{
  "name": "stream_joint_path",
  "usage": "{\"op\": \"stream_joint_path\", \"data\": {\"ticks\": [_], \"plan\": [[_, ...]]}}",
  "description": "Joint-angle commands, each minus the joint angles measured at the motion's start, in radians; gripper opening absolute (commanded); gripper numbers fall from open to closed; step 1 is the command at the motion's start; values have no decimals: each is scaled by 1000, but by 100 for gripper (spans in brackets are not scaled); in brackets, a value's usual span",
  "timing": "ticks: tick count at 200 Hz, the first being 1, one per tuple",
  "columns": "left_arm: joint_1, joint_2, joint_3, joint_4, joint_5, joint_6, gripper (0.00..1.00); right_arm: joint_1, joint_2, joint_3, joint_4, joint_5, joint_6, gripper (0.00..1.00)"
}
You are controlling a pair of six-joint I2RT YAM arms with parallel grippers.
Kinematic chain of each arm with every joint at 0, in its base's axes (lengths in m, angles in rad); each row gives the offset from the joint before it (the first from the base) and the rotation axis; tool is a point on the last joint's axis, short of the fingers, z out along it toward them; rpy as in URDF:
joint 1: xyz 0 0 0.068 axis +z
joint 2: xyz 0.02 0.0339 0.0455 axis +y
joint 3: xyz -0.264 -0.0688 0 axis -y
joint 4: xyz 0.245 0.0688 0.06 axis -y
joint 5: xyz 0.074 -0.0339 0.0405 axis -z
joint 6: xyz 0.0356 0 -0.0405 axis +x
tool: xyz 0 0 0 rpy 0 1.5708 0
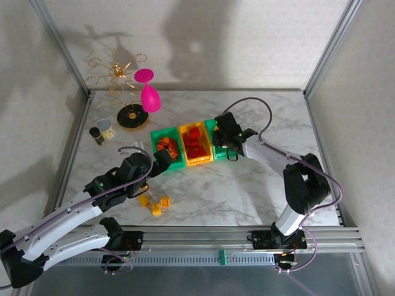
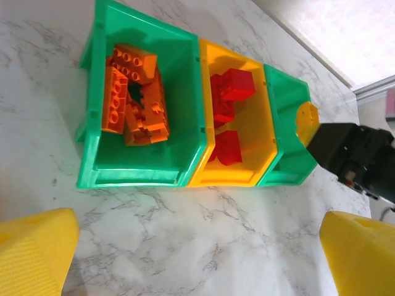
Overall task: Sort the legos into containers by color
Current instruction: Place the lego in the container.
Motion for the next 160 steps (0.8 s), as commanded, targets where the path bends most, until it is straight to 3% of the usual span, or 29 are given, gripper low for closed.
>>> {"op": "stream_joint_path", "data": {"ticks": [1,41,94,160], "plan": [[8,15,-3,49,28,28,100,-41,74,77,7,2,-25,32],[10,20,-12,53,11,34,100,-58,171,190,-20,13,-53,40],[13,36,11,53,-2,46,100,-43,76,123,-17,33,-71,54],[27,2,17,5,-38,38,100,145,-95,4,-52,88,-33,61]]}}
